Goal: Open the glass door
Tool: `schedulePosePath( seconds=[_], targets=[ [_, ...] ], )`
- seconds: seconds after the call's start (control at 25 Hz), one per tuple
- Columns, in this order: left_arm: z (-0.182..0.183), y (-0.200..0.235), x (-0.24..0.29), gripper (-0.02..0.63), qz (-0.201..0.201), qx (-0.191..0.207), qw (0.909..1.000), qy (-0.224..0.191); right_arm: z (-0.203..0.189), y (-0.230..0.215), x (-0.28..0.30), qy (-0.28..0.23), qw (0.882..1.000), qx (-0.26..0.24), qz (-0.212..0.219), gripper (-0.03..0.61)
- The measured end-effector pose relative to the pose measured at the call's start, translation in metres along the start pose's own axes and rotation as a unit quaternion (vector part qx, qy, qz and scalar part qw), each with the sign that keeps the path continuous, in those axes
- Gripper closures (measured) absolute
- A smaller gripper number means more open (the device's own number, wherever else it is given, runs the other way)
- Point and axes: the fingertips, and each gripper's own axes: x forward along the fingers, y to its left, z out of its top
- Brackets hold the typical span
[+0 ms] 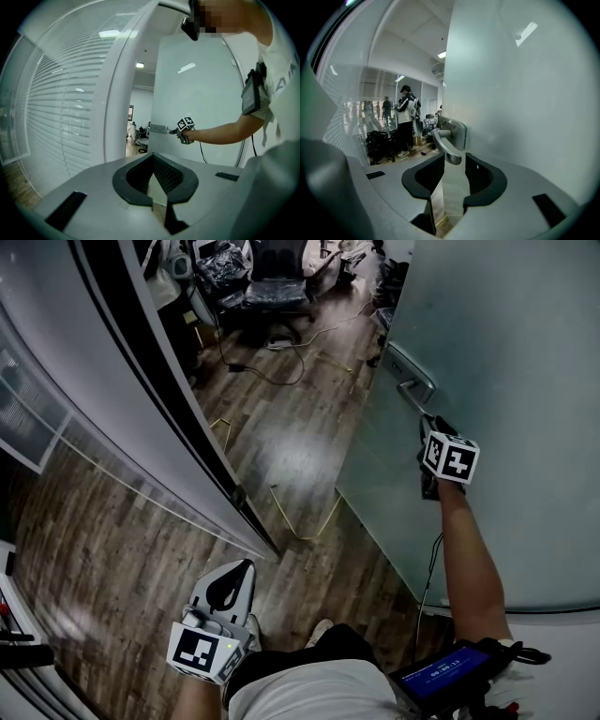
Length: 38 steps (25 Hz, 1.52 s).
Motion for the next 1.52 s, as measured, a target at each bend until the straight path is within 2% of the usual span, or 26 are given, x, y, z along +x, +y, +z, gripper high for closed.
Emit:
schedulePosePath(
  seconds=[0.24,0.48,0.56,0.76,1.0,1.24,1.52],
  targets=[
    [0.003,0.01,-0.005,0.614,-0.021,0.001,0.9997,-0.007,0.026,0.02,-0.049,-0.071,0.997,-0.02,-0.009,0.457],
    [0.014,0.022,-0.017,0.614,-0.075,0.01,0.9969,-0.019,0.054,0.072,-0.134,-0.126,0.992,-0.031,-0.006,0.458],
    [0.017,0.026,-0.025,0.614,-0.097,0.013,0.9949,-0.023,0.06,0.091,-0.168,-0.141,0.989,-0.032,-0.009,0.459],
    [0.02,0.036,-0.044,0.614,-0.152,0.014,0.9878,-0.028,0.071,0.129,-0.253,-0.195,0.98,-0.017,-0.03,0.52],
    [0.004,0.043,-0.073,0.614,-0.211,0.023,0.9767,-0.031,0.055,0.175,-0.347,-0.237,0.97,-0.008,-0.056,0.557],
    [0.021,0.04,-0.122,0.614,-0.243,0.023,0.9695,-0.025,0.064,0.247,-0.438,-0.26,0.965,-0.036,-0.005,0.575],
    [0.024,0.021,-0.134,0.614,-0.238,0.034,0.9698,-0.04,0.026,0.271,-0.47,-0.254,0.967,-0.012,0.023,0.575]
  ],
)
